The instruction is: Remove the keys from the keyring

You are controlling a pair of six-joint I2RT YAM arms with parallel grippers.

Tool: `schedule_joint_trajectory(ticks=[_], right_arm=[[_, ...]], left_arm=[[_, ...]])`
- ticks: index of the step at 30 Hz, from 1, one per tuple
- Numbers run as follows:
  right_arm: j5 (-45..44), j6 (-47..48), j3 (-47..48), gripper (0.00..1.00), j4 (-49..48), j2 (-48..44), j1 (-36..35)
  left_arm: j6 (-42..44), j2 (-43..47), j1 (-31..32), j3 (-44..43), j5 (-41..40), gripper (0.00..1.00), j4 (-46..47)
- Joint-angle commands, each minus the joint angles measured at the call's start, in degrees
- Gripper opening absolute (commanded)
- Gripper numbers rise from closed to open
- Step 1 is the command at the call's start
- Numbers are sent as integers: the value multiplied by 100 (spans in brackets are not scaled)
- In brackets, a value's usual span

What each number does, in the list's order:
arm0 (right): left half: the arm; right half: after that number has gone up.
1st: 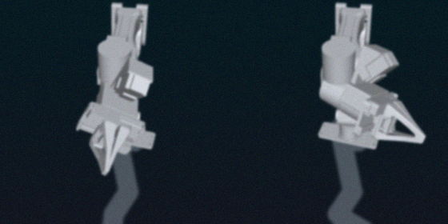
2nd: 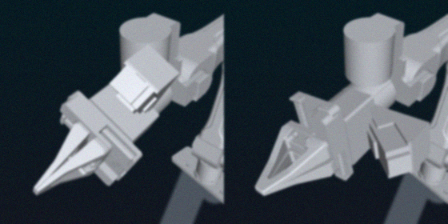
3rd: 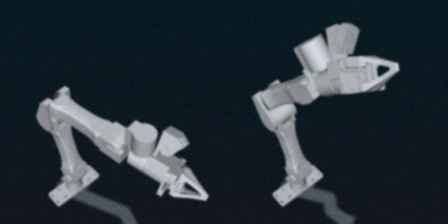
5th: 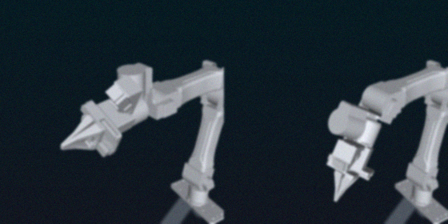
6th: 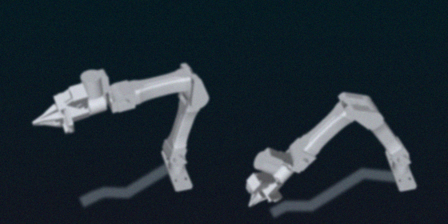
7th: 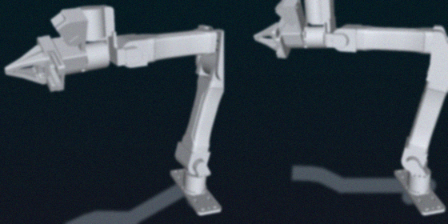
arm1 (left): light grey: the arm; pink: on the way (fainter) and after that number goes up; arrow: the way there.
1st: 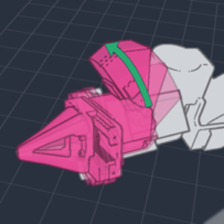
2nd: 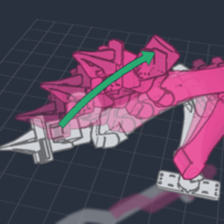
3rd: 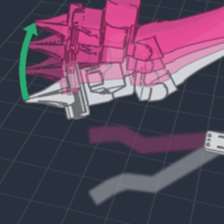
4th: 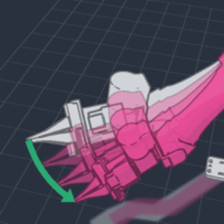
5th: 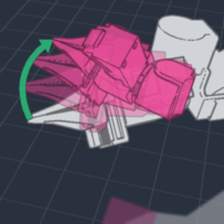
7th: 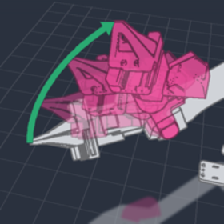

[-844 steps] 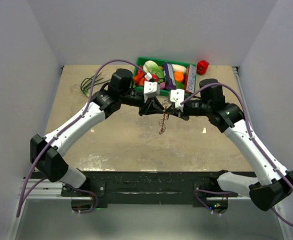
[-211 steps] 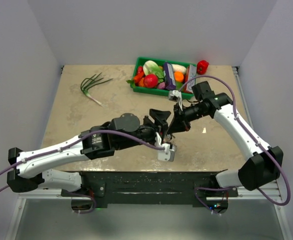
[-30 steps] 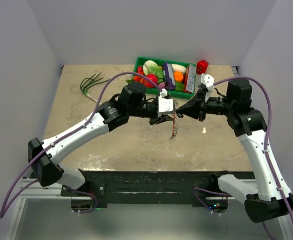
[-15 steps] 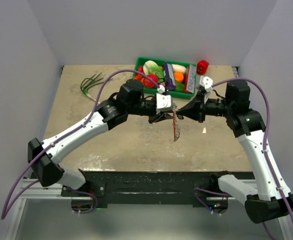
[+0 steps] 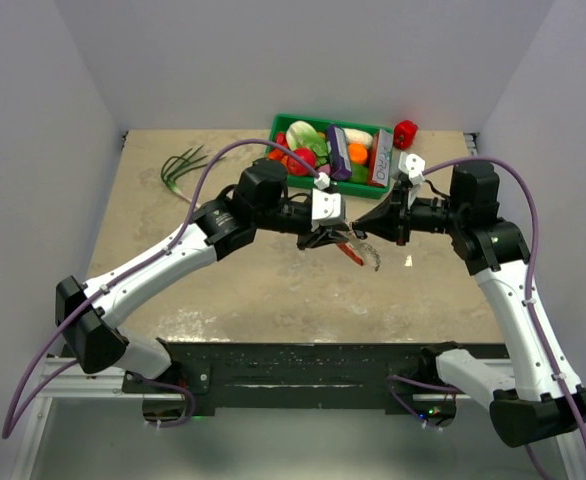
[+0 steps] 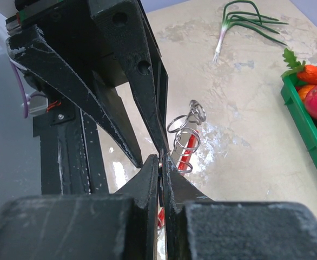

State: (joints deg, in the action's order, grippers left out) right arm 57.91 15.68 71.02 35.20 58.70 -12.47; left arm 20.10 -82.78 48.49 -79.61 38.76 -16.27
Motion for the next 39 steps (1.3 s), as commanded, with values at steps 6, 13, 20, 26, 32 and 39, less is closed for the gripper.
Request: schedule_joint_trajectory(ticks=[6, 13, 20, 26, 32, 39], right_arm=[[45, -100, 192, 0, -259, -60, -19], [142, -109, 166, 0, -251, -86, -19], [54, 197, 289, 0, -14, -113, -19], [36, 787, 289, 0, 487, -113, -27], [221, 1007, 280, 0, 734, -69, -80], [-34, 981, 254, 0, 646, -51, -273]], left_arm=[[-23, 17, -24, -107, 0, 26, 230], [-85, -18, -24, -142, -97, 0, 282], [-251, -71, -24, -230, -342, 0, 291], [-656, -106, -15, -335, -843, 0, 423], [-700, -238, 11, -476, -827, 0, 388], [-586, -317, 213, -564, -941, 0, 230]])
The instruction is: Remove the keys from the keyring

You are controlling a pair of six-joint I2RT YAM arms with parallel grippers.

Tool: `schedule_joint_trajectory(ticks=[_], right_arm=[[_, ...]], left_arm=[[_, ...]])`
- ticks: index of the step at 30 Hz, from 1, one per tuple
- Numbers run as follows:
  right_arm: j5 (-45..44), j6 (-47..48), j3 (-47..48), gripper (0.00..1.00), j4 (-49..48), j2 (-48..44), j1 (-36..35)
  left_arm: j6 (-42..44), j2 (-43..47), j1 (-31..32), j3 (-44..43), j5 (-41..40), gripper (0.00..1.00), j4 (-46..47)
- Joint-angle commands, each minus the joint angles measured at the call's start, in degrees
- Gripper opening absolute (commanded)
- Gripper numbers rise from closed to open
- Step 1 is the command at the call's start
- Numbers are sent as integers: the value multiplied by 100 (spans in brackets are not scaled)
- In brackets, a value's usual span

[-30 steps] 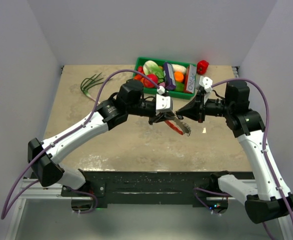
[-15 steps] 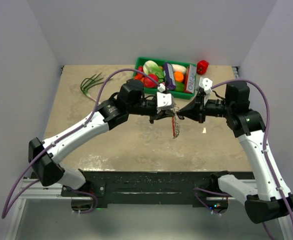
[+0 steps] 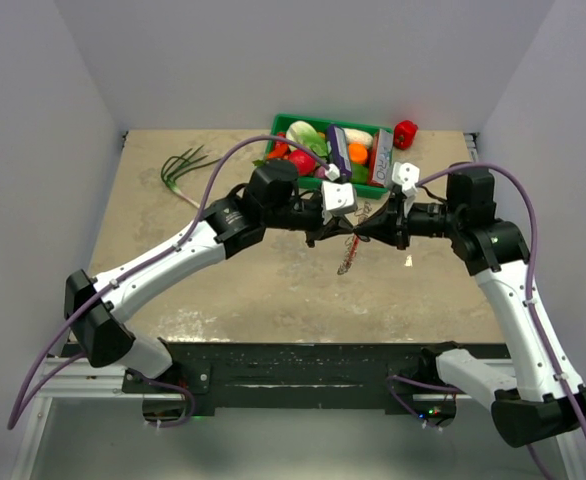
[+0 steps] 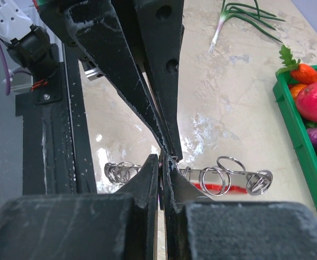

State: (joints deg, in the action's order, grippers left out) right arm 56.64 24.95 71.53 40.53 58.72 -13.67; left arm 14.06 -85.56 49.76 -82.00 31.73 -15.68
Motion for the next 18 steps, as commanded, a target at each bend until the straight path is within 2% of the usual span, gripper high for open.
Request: schedule_joint_trajectory(ticks=[1, 9, 11, 18], right_arm=[[58, 45, 186, 0, 104, -27, -188], [-110, 37, 169, 0, 43, -141, -259], [-127, -69, 221, 0, -54, -168, -250], [-285, -139, 432, 0, -37, -124, -250]], left_arm=[[17, -57, 104, -369, -237, 0, 162], [44, -31, 139, -379, -193, 0, 100], [35, -13, 131, -326, -193, 9, 118], [105, 180, 122, -150, -272, 21, 162]])
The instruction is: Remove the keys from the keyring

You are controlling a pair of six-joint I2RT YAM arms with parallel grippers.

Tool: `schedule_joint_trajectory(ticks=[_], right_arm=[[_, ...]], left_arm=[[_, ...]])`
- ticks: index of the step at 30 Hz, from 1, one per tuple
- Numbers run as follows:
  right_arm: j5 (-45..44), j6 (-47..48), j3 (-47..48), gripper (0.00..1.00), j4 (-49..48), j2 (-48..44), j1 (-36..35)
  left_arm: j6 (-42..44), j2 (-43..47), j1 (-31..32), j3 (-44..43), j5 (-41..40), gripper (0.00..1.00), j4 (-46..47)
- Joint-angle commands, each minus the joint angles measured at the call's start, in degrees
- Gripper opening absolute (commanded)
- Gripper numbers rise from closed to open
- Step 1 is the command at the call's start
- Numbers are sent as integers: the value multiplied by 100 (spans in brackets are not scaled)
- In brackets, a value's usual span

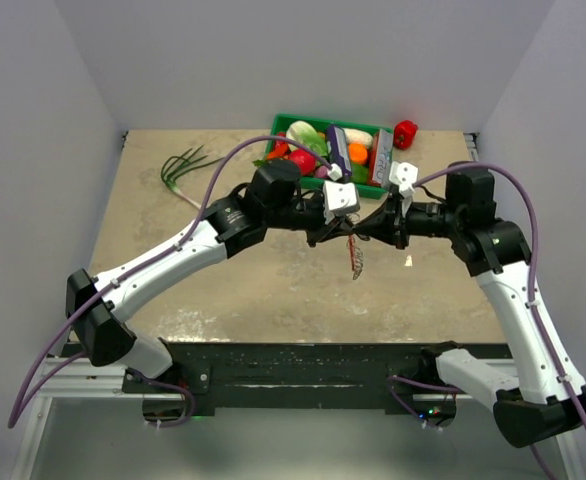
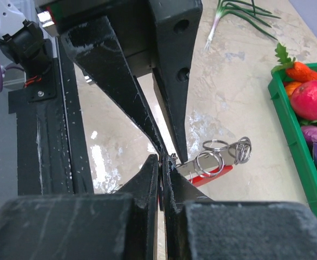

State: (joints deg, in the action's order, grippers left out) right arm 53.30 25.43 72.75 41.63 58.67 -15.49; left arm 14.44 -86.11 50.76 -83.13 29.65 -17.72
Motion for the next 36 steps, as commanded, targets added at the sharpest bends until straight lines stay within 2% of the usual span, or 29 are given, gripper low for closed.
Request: schedule_joint_trajectory(ticks=[1, 7, 19, 25, 36], right_arm=[[58, -214, 319, 0, -181, -119, -77], [-12, -319, 468, 0, -234, -84, -69], [-135, -416, 688, 0, -313, -23, -60], [-118, -425, 732, 0, -296, -5, -60], [-83, -442, 494, 0, -383, -111, -42]], left_arm=[[77, 278, -5, 16, -56, 23, 374], [112, 401, -31, 113, -38, 32, 409], [156, 472, -40, 245, -3, 41, 436], [121, 472, -75, 219, 32, 38, 479], [-37, 481, -137, 96, 76, 40, 523]])
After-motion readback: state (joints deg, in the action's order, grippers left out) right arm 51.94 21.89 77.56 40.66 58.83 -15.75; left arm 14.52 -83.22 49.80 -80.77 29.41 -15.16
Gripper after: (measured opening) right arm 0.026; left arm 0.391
